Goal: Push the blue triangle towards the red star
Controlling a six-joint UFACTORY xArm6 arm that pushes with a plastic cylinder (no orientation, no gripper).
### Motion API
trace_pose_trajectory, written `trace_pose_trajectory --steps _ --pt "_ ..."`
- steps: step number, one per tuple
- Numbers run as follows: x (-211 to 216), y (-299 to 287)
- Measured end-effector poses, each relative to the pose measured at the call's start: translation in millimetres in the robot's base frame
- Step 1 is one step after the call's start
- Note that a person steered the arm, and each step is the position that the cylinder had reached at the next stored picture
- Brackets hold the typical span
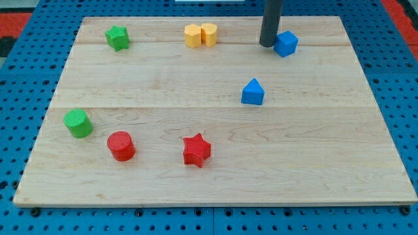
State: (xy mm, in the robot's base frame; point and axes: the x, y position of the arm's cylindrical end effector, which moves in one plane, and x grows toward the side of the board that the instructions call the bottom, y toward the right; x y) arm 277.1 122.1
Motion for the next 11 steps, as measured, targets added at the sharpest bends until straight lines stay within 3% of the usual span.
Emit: trace_pose_trajectory --steps 1,4,9,10,11 --pt "53 0" --pt "153 -32" --pt "155 -31" --pt "173 -14" --pt "220 -9"
